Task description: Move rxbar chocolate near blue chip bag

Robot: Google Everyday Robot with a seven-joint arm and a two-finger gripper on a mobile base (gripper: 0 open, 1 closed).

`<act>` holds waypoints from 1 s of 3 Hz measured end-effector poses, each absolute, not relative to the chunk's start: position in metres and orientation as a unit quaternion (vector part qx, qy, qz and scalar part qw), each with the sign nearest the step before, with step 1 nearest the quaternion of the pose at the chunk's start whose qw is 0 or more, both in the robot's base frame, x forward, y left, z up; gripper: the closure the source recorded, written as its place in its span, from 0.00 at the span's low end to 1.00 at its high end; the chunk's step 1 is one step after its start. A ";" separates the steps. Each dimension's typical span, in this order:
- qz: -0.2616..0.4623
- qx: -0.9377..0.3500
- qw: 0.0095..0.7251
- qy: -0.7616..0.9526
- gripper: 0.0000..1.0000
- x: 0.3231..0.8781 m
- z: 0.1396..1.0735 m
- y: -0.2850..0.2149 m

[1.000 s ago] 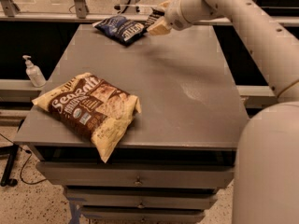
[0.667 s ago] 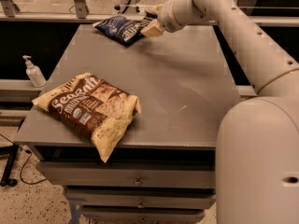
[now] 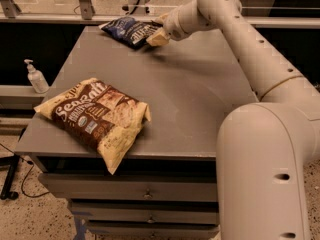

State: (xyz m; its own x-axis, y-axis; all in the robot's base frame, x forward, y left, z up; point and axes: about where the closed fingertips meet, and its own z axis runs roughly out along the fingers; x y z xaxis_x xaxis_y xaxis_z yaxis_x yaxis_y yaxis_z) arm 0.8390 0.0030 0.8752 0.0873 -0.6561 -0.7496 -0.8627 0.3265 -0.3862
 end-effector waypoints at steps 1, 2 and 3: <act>0.116 -0.563 0.462 0.675 0.59 0.840 0.868 0.001; 0.121 -0.558 0.460 0.680 0.36 0.839 0.864 0.001; 0.125 -0.554 0.457 0.684 0.12 0.838 0.860 0.001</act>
Offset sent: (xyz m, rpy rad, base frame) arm -0.0016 -0.0097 -0.0104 0.0232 0.0478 -0.0394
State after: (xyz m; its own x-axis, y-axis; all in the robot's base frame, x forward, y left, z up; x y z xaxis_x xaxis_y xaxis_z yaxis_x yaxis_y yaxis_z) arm 0.8381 0.0014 0.8597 0.0323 -0.6441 -0.7643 -0.8733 0.3536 -0.3350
